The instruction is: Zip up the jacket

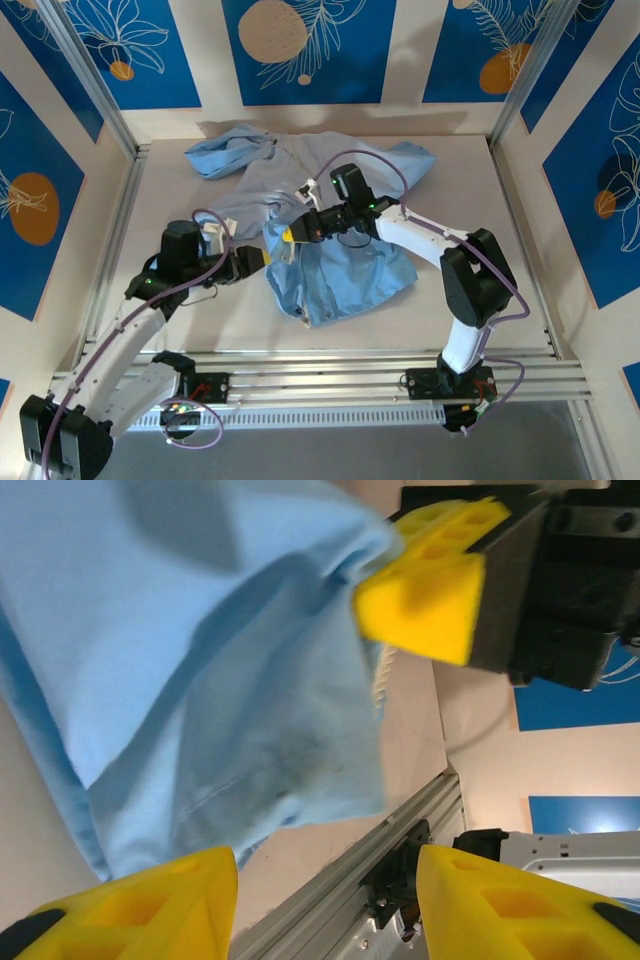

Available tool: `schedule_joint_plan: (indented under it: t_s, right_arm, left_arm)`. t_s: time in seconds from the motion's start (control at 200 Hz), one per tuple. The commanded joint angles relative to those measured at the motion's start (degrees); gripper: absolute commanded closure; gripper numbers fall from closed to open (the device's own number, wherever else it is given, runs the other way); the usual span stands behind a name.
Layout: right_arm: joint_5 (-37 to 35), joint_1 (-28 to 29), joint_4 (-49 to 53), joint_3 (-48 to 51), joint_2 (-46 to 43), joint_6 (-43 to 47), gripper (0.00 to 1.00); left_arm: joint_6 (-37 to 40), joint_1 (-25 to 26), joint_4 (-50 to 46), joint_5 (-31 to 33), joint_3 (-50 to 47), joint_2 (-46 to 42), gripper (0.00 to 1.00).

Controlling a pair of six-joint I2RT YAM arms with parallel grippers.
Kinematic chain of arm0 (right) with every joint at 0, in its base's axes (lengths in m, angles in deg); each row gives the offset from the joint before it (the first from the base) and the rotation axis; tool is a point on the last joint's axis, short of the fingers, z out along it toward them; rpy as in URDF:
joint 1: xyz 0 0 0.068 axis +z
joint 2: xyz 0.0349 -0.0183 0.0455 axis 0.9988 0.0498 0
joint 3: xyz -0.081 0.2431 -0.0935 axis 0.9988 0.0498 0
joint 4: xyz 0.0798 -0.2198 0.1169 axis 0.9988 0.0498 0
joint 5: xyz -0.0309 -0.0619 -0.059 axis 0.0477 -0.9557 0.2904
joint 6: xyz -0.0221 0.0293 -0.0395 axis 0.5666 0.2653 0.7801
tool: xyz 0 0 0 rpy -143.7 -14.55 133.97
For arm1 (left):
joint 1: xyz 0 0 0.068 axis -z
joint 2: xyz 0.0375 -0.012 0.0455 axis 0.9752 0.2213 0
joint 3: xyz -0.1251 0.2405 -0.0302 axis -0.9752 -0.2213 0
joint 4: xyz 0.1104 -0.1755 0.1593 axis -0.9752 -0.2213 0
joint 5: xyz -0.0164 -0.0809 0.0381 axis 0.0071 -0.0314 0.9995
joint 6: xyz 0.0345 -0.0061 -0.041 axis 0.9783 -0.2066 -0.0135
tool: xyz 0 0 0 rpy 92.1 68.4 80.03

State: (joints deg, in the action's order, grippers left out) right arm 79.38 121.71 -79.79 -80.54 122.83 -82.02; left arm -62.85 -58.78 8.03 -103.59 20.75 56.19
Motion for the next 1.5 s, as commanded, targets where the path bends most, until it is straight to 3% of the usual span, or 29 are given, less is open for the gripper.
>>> schedule_joint_plan:
  t_s: [0.0, 0.435, 0.765, 1.0, 1.161, 1.206, 1.331, 1.421, 1.491]
  right_arm:
    - [2.9, 0.9, 2.9, -3.4, 1.2, 1.2, 1.0]
    - [2.2, 3.7, 4.6, -7.4, 4.2, 0.9, 1.0]
    - [2.6, 4.6, 5.1, -8.8, 5.2, 0.6, 1.0]
    - [2.8, 5.0, 6.0, -9.4, 6.2, 0.6, 1.0]
    - [2.2, 5.1, 6.3, -9.5, 6.5, 0.4, 1.0]
    - [2.0, 5.1, 6.4, -9.5, 6.6, 0.3, 1.0]
    - [1.1, 5.2, 6.9, -9.7, 6.4, 0.3, 1.0]
    - [-0.9, 5.1, 8.6, -9.7, 5.7, 0.4, 0.88]
    - [-4.7, 4.9, 12.4, -10.4, 4.9, 0.4, 0.73]
  left_arm:
    - [0.0, 0.2, -2.3, 1.2, 1.8, -1.1, 0.51]
    - [-4.9, 2.2, 2.9, 2.4, -2.4, -1.9, 0.49]
    - [-7.4, 2.2, 10.7, -0.2, -5.6, 1.6, 0.5]
    - [-7.5, 2.1, 12.9, -0.5, -7.3, 1.7, 0.63]
    - [-8.4, 2.2, 15.2, -1.4, -9.3, 1.7, 0.59]
    - [-8.5, 2.1, 15.7, -1.7, -9.7, 1.6, 0.62]
    - [-8.2, 2.1, 16.2, -2.0, -10.2, 1.6, 0.85]
    - [-6.9, 2.0, 15.4, -1.1, -10.6, 1.6, 1.0]
    - [-5.7, 1.8, 14.8, 0.3, -11.6, 1.4, 1.0]
